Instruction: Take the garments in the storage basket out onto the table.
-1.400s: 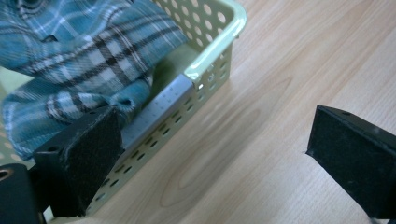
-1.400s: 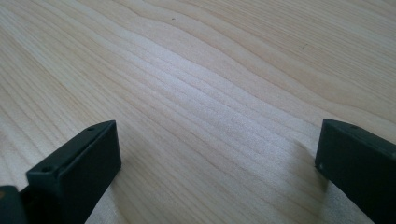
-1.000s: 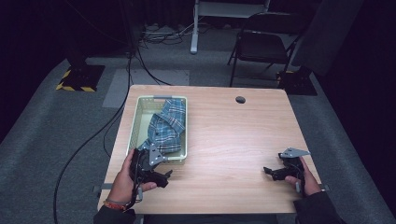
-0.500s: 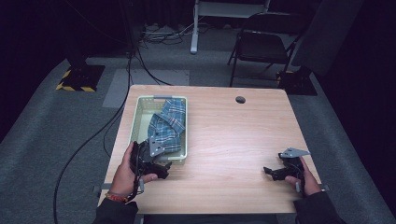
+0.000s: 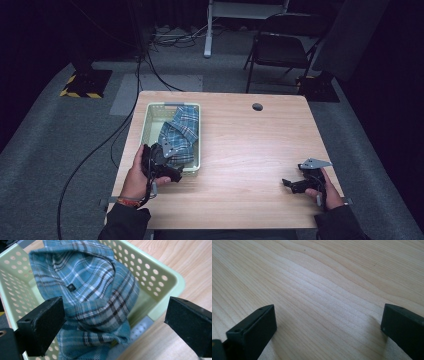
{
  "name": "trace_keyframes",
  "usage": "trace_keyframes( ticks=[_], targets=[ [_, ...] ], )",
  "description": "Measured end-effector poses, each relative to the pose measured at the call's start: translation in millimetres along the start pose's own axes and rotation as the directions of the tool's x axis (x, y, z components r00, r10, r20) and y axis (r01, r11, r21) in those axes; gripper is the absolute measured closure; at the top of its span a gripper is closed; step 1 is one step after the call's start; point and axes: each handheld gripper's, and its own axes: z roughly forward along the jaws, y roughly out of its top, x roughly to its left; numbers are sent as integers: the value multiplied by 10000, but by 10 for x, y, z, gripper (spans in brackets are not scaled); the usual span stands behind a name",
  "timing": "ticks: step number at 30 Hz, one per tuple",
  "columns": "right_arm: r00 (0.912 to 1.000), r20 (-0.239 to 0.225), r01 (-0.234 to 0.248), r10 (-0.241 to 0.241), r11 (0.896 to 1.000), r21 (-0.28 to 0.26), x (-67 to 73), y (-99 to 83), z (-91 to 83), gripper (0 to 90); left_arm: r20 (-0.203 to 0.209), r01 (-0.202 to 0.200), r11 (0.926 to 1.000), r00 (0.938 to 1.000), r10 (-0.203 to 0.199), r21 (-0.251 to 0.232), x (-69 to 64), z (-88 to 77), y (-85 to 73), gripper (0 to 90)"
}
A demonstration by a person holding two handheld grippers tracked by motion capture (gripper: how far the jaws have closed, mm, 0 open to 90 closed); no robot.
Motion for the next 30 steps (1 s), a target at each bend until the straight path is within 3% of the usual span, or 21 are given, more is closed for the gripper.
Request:
trace_keyframes(
  ticks=[14, 23, 30],
  targets=[
    [10000, 0, 1, -1, 10000, 1, 0, 0, 0, 1, -211, 108, 9987, 9997, -97, 504, 124, 196, 156, 22],
    [10000, -1, -2, 2, 10000, 0, 0, 0, 0, 1, -494, 540, 9939, 9976, -494, 957, 206, 390, 218, 13],
    [10000, 0, 0, 0, 10000, 1, 0, 0, 0, 1, -429, 495, 9893, 9981, -440, 1370, 204, 545, 283, 11]
  ],
)
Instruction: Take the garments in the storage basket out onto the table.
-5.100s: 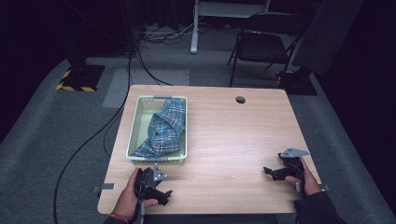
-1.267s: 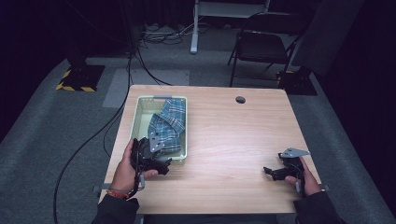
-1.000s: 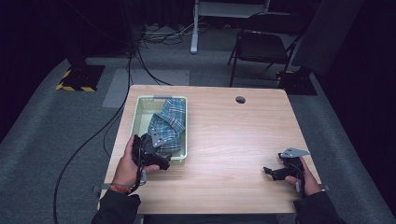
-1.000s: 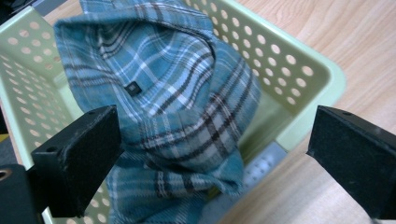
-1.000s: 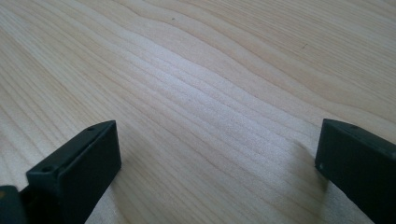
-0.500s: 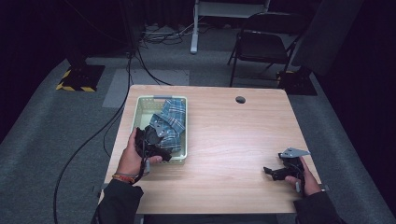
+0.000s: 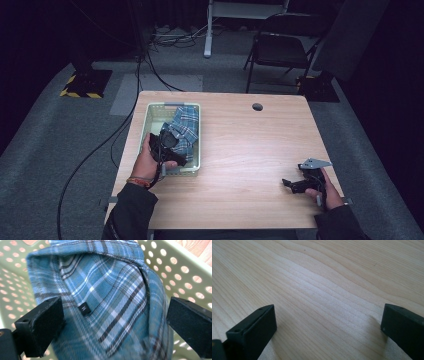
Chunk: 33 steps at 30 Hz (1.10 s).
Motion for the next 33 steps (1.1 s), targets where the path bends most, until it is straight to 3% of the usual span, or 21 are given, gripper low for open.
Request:
trace_keyframes(
  ticks=[9, 13, 17, 24, 31, 33],
  targets=[
    [10000, 2, -1, 1, 10000, 0, 0, 0, 0, 1, 53, 145, 9980, 9999, -148, 612, 35, 198, 102, 1],
    [10000, -1, 1, -1, 10000, -2, 0, 0, 0, 1, 251, 31, 9956, 9997, -55, 935, 36, 270, 141, 0],
    [10000, -2, 1, -1, 10000, -2, 0, 0, 0, 1, 391, -283, 9878, 9990, 226, 1533, 12, 367, 226, 0],
    [10000, -1, 0, 0, 10000, 0, 0, 0, 0, 1, 39, -216, 9740, 9998, 212, 2253, 33, 496, 332, 0],
    [10000, -1, 1, -1, 10000, -1, 0, 0, 0, 1, -219, -182, 9685, 9995, 244, 2483, 37, 575, 380, 0],
    [10000, 0, 1, -1, 10000, -1, 0, 0, 0, 1, -521, -264, 9619, 9978, 421, 2720, 22, 617, 406, 0]
  ],
)
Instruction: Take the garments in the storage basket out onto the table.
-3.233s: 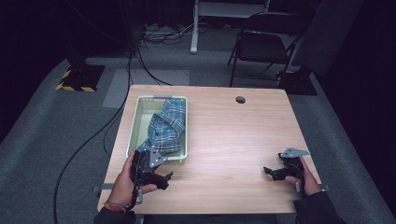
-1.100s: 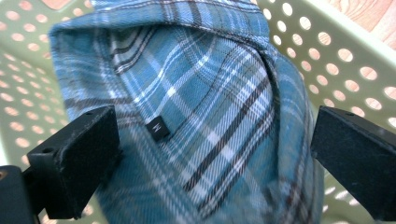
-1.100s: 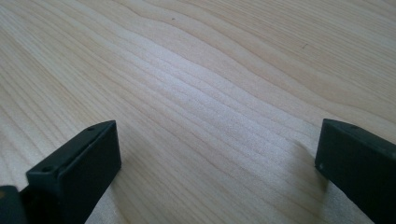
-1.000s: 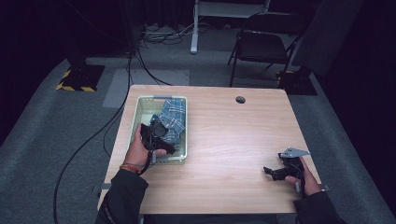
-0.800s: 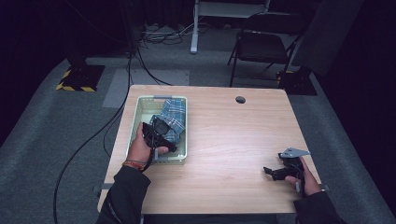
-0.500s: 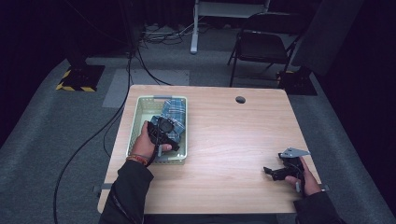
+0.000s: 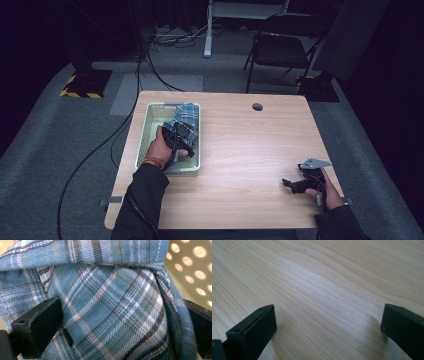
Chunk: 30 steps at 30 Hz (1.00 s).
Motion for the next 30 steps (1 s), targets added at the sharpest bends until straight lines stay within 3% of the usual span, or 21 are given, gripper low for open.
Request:
trace_keyframes(
  ticks=[6, 12, 13, 15, 17, 19, 21, 30],
  targets=[
    [10000, -1, -2, 2, 10000, 2, 0, 0, 0, 1, -284, 302, 9994, 9992, -296, 192, 4, 53, 38, 0],
    [10000, -1, -1, 1, 10000, 1, 0, 0, 0, 1, -493, 324, 9984, 9983, -301, 472, 22, 116, 45, 7],
    [10000, -1, -1, 1, 10000, 0, 0, 0, 0, 1, -682, 242, 9985, 9975, -209, 484, 12, 139, 31, 20],
    [10000, 0, 2, -2, 10000, -1, 0, 0, 0, 1, -846, 171, 9988, 9963, -132, 451, 12, 142, 20, 50],
    [10000, 0, -4, 4, 10000, 2, 0, 0, 0, 1, -1365, 201, 9990, 9905, -145, 393, 9, 157, -2, 165],
    [10000, -1, -1, 1, 10000, 1, 0, 0, 0, 1, -1542, 164, 9990, 9880, -99, 408, 4, 157, -4, 216],
    [10000, 0, -2, 2, 10000, 0, 0, 0, 0, 1, -1574, 327, 9988, 9872, -265, 373, 15, 156, -4, 257],
    [10000, 0, -1, 1, 10000, 1, 0, 0, 0, 1, -1704, 391, 9992, 9846, -389, -22, 29, 117, -38, 390]
  ],
)
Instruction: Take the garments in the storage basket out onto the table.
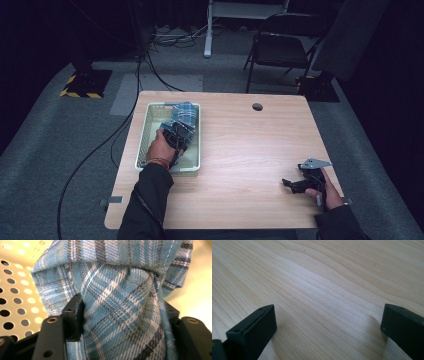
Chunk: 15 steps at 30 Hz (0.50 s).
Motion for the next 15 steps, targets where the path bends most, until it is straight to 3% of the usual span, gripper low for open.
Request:
trace_keyframes(
  ticks=[4, 15],
  targets=[
    [10000, 0, -1, 1, 10000, 0, 0, 0, 0, 1, 144, 333, 9990, 9994, -329, -294, 51, -35, -30, 421],
    [10000, 0, 0, 0, 10000, -1, 0, 0, 0, 1, 317, 488, 9971, 9984, -469, -590, 87, -92, -70, 446]
  ],
)
